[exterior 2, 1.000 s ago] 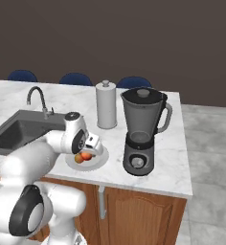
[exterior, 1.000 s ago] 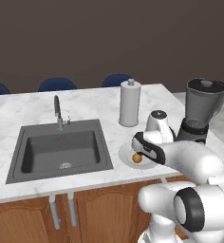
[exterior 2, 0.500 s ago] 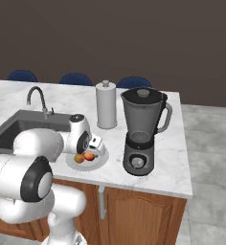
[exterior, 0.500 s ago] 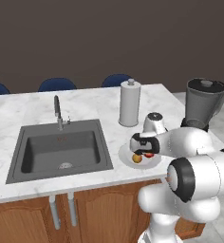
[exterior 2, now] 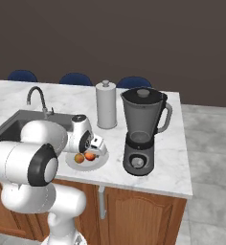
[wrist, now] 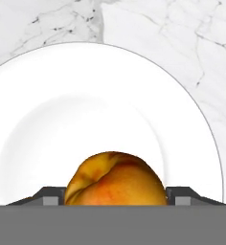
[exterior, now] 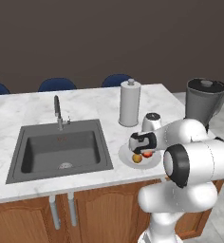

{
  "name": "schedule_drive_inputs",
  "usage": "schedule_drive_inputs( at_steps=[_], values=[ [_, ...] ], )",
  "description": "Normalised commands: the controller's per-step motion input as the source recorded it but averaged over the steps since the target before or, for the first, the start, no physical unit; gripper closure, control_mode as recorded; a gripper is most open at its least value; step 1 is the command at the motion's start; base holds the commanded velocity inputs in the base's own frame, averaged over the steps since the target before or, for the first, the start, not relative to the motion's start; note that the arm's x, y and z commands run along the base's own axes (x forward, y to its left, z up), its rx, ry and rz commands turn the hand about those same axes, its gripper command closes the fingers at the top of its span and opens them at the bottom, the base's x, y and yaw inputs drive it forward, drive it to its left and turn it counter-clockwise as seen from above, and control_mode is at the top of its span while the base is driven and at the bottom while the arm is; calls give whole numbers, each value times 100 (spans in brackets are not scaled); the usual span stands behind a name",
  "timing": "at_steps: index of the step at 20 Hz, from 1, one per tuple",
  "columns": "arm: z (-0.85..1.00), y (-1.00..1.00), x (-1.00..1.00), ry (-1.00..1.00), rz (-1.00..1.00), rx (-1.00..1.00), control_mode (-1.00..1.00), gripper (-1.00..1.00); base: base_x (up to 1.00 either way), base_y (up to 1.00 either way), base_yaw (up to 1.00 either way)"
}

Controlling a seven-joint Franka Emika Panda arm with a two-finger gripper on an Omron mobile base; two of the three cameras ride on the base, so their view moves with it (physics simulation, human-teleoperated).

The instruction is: Pick the peach and apple from the fridge and place them on the plate next to the blender to make a fruit smoothie.

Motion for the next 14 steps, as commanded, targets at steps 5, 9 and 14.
schedule_drive_inputs(
  at_steps=[5,9,14],
  values=[
    [5,-2,-4,0,-2,1,-100,-100,0,0,0],
    [41,-3,-23,0,-7,1,-100,-100,0,0,0],
    [70,0,-35,-2,-7,0,-100,-100,0,0,0]
  ],
)
